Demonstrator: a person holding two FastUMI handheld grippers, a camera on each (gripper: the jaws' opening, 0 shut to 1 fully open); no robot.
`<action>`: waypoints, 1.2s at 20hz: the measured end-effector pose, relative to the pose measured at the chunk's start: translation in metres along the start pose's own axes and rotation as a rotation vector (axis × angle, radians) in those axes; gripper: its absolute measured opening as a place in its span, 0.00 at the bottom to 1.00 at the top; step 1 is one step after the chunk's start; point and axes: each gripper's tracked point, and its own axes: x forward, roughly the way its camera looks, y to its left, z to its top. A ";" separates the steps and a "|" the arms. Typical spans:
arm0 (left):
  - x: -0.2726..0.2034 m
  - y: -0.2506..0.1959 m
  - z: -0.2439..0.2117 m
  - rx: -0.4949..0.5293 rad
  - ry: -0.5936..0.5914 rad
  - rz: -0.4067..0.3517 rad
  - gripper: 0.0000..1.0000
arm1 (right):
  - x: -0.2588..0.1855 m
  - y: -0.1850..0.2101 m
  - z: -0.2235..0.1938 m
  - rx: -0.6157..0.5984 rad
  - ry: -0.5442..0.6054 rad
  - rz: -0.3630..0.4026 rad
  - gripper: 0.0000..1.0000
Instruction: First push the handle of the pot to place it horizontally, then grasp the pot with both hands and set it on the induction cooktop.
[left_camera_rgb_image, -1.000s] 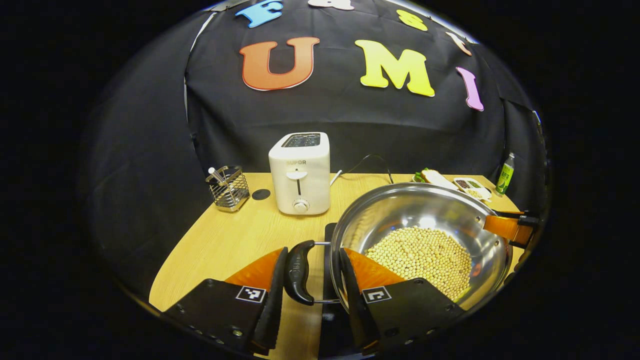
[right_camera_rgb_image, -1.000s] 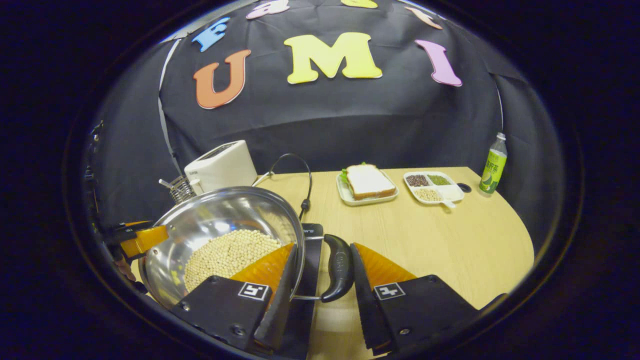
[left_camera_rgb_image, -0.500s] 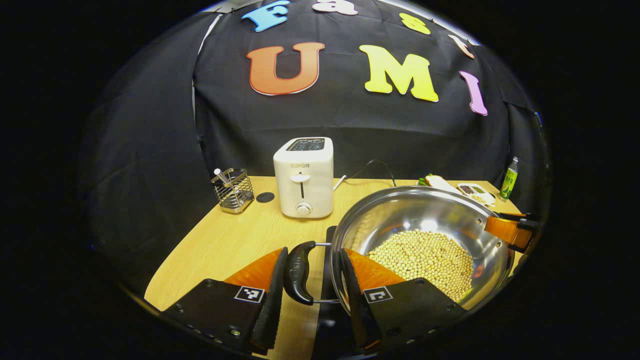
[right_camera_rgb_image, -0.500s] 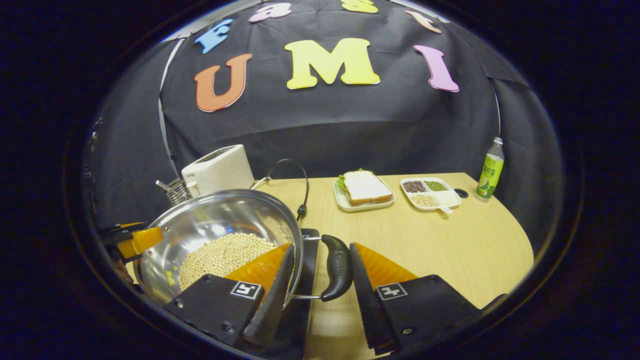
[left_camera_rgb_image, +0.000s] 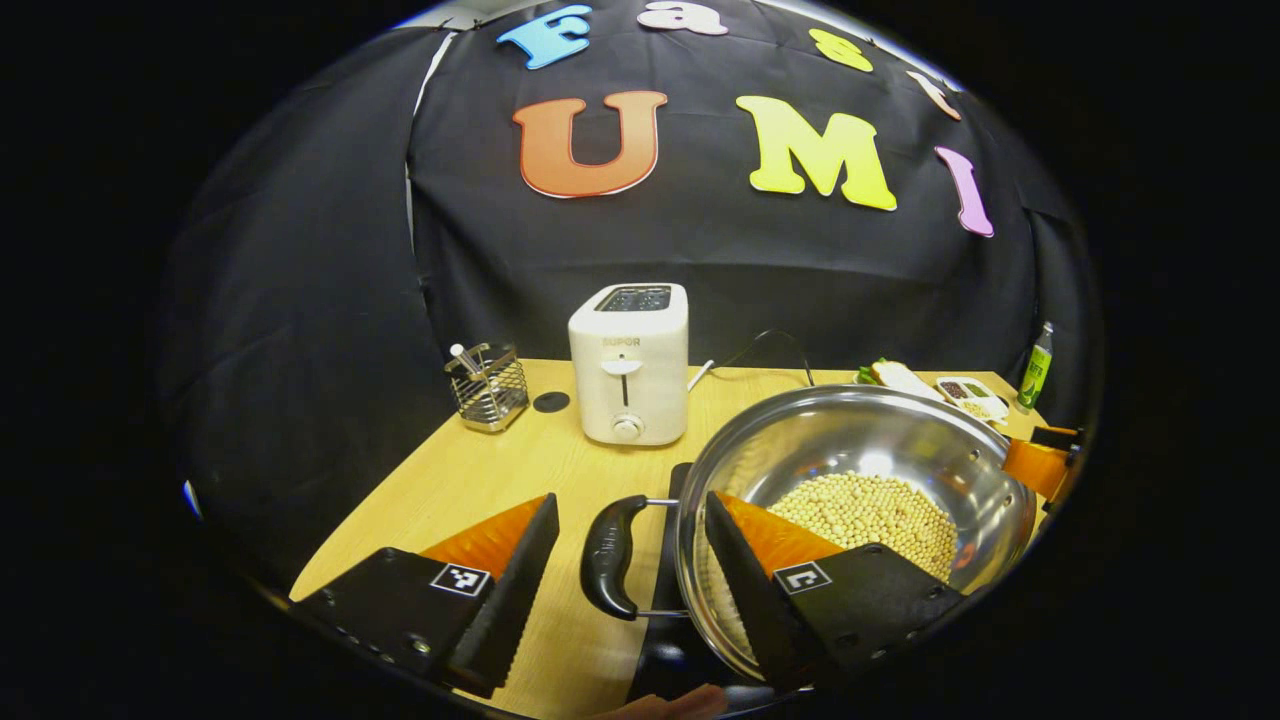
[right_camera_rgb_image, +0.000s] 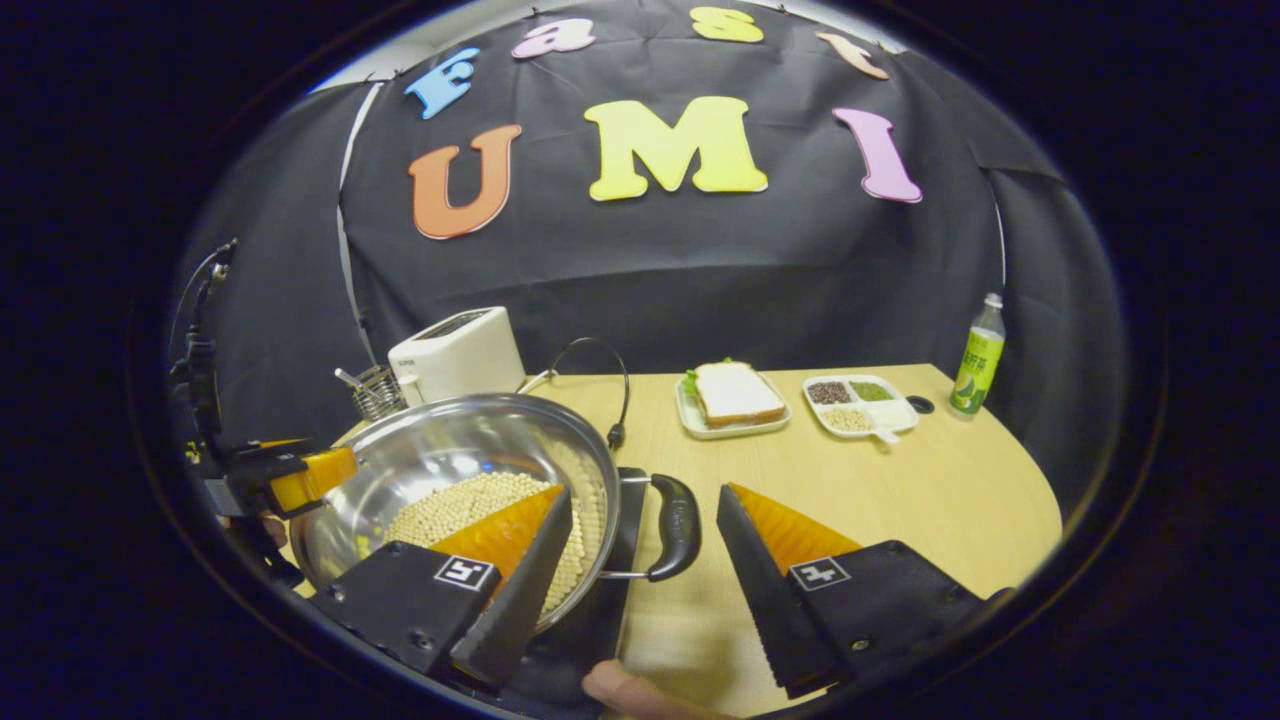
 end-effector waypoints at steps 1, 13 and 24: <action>-0.004 0.002 0.008 0.014 -0.026 0.014 0.88 | -0.006 -0.001 0.004 -0.004 -0.012 -0.001 0.92; -0.158 -0.023 0.114 0.080 -0.380 0.027 0.96 | -0.154 -0.020 0.062 0.030 -0.221 0.015 0.92; -0.286 -0.065 0.122 -0.001 -0.350 -0.064 0.96 | -0.311 -0.078 0.125 0.038 -0.464 -0.058 0.96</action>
